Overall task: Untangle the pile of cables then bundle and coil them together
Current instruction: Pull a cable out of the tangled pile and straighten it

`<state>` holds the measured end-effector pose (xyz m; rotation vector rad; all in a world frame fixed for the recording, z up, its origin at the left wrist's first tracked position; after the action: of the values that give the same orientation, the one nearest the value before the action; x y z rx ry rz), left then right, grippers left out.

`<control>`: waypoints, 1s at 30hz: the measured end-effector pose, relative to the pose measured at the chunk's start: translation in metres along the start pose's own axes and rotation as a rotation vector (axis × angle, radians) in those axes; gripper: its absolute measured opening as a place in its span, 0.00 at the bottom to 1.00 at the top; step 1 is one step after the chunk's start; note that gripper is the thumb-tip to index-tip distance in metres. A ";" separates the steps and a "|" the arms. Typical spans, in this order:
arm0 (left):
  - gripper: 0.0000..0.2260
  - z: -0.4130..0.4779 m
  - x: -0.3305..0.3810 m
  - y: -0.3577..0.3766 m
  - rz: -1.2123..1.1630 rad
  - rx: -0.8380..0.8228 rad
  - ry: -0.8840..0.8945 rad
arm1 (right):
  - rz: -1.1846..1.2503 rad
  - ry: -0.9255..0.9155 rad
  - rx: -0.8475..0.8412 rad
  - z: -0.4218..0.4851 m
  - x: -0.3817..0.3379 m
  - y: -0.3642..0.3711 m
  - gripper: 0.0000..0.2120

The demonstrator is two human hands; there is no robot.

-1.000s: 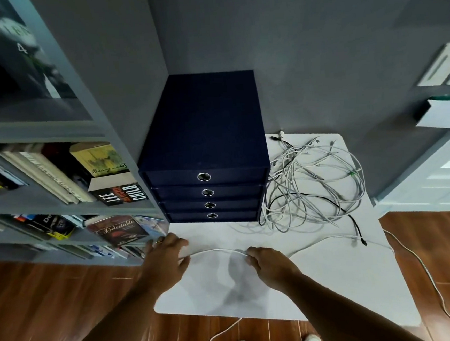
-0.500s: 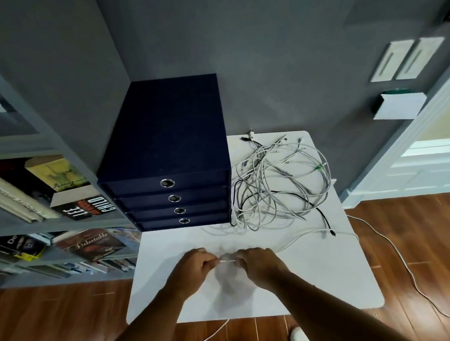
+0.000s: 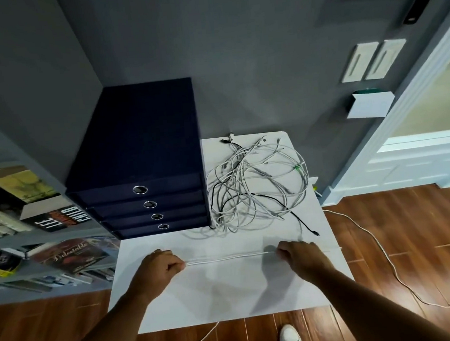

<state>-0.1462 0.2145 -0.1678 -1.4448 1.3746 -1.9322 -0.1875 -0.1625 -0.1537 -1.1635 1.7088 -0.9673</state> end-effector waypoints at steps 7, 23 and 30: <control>0.06 -0.009 -0.015 -0.009 0.028 -0.008 -0.062 | 0.030 0.025 -0.031 0.000 0.027 -0.006 0.11; 0.27 0.041 0.075 0.029 0.194 -0.106 0.161 | 0.150 -0.045 -0.057 0.003 -0.012 0.010 0.08; 0.13 0.084 0.161 0.093 -0.003 -0.076 0.248 | 0.166 -0.066 -0.073 0.008 -0.013 0.011 0.10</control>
<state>-0.1621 0.0112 -0.1619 -1.2725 1.5683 -2.1405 -0.1811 -0.1481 -0.1636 -1.0686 1.7689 -0.7628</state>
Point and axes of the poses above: each hand's wrist, its own z-axis towards the middle knuckle, its own y-axis out of the palm, x = y × z, the point moved 4 cm from there along z, towards the middle knuckle, and after that the axes turned 12 degrees about y, right-handed, at the moved point
